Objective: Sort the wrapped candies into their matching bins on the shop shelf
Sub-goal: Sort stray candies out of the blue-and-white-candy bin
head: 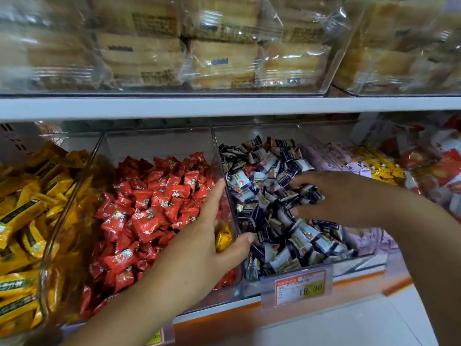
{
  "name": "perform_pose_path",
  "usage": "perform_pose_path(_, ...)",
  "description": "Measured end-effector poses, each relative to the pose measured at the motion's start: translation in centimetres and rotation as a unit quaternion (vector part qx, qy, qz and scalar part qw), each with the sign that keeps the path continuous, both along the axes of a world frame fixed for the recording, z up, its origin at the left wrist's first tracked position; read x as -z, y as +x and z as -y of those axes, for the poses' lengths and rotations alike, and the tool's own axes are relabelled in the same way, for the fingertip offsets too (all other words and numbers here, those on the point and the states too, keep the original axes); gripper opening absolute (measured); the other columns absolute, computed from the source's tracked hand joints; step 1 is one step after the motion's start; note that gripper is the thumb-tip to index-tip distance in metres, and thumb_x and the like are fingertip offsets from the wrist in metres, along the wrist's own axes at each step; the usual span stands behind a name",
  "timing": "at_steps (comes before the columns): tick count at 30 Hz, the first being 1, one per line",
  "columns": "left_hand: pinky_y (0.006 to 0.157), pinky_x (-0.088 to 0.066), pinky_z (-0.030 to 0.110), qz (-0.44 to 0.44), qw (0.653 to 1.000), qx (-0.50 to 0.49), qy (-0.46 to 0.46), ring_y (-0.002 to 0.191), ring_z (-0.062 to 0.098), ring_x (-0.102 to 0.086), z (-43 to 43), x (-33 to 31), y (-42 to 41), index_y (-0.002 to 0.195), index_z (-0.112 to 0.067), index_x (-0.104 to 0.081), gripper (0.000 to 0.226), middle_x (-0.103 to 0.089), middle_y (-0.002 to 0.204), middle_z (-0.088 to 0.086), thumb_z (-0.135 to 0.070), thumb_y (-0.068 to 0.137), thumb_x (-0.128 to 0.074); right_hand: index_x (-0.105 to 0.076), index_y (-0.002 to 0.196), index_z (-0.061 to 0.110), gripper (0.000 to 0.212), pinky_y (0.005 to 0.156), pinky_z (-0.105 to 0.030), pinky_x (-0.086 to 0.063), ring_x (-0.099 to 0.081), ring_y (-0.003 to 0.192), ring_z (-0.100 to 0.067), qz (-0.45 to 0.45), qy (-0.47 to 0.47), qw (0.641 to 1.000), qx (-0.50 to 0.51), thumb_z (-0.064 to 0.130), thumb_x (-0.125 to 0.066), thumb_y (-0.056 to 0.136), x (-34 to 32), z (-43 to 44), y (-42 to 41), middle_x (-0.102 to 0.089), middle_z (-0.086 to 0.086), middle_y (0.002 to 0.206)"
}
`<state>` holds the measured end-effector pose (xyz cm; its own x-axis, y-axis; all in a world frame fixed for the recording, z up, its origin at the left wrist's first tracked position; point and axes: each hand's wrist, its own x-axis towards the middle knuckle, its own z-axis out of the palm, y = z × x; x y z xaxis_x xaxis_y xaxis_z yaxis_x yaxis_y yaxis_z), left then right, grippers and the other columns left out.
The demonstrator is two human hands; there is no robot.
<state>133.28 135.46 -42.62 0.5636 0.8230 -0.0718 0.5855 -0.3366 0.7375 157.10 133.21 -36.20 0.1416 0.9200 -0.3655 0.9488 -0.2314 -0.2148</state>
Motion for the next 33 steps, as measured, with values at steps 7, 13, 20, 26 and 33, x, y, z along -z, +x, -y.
perform_pose_path(7, 0.073, -0.054, 0.043, 0.001, 1.0, 0.0, -0.011, 0.068, 0.022, -0.058, -0.1, 0.6, 0.0, 0.121, -0.074, 0.029, 0.09, -0.051, 0.094, 0.005, -0.084, 0.06, -0.037, 0.008, 0.151, 0.037, 0.115, 0.067, -0.028, -0.043, -0.054, 0.083, -0.019, 0.028, -0.009, 0.999, 0.034, 0.076, -0.063, 0.069, 4.5, -1.7, -0.9, -0.052, -0.015, 0.122)
perform_pose_path(13, 0.07, -0.051, 0.043, 0.017, 1.0, 0.003, -0.016, 0.065, 0.018, -0.059, -0.2, 0.6, -0.1, 0.13, -0.07, 0.023, 0.094, -0.052, 0.075, 0.006, -0.082, 0.061, -0.039, -0.025, 0.139, 0.053, 0.086, 0.102, -0.046, -0.044, -0.037, 0.133, -0.034, -0.085, 0.108, 0.989, 0.053, 0.059, -0.076, 0.069, 6.4, -2.6, -1.5, -0.025, -0.007, 0.151)
perform_pose_path(20, 0.077, -0.034, 0.012, 0.023, 1.0, 0.004, -0.016, 0.115, -0.002, -0.046, -0.6, 1.0, -0.2, 0.133, -0.065, 0.026, 0.103, -0.048, 0.115, -0.013, -0.086, 0.061, -0.045, -0.046, 0.124, 0.064, 0.039, 0.09, -0.022, -0.036, -0.045, 0.118, -0.001, -0.241, 0.091, 0.966, 0.013, 0.044, -0.057, 0.092, -0.1, 0.6, -0.1, -0.047, 0.031, 0.127)
perform_pose_path(26, 0.079, -0.045, 0.032, -0.002, 1.0, 0.007, -0.004, 0.085, 0.006, -0.037, -0.4, 0.8, -0.1, 0.131, -0.066, 0.028, 0.105, -0.037, 0.096, -0.006, -0.08, 0.06, -0.047, 0.01, 0.151, 0.039, 0.113, 0.073, -0.024, -0.043, -0.055, 0.08, -0.008, 0.01, -0.118, 0.992, 0.037, 0.075, -0.061, 0.072, 3.0, 0.9, -0.1, -0.034, -0.004, 0.153)
perform_pose_path(33, 0.072, -0.044, 0.037, -0.026, 1.0, 0.014, -0.003, 0.068, 0.006, -0.046, -0.2, 0.5, 0.1, 0.13, -0.065, 0.031, 0.105, -0.038, 0.089, -0.006, -0.081, 0.057, -0.043, -0.017, 0.145, 0.047, 0.1, 0.071, -0.025, -0.05, -0.061, 0.086, -0.023, -0.191, 0.032, 0.973, 0.124, 0.034, -0.084, 0.072, 6.4, -0.2, 0.1, -0.02, -0.011, 0.153)
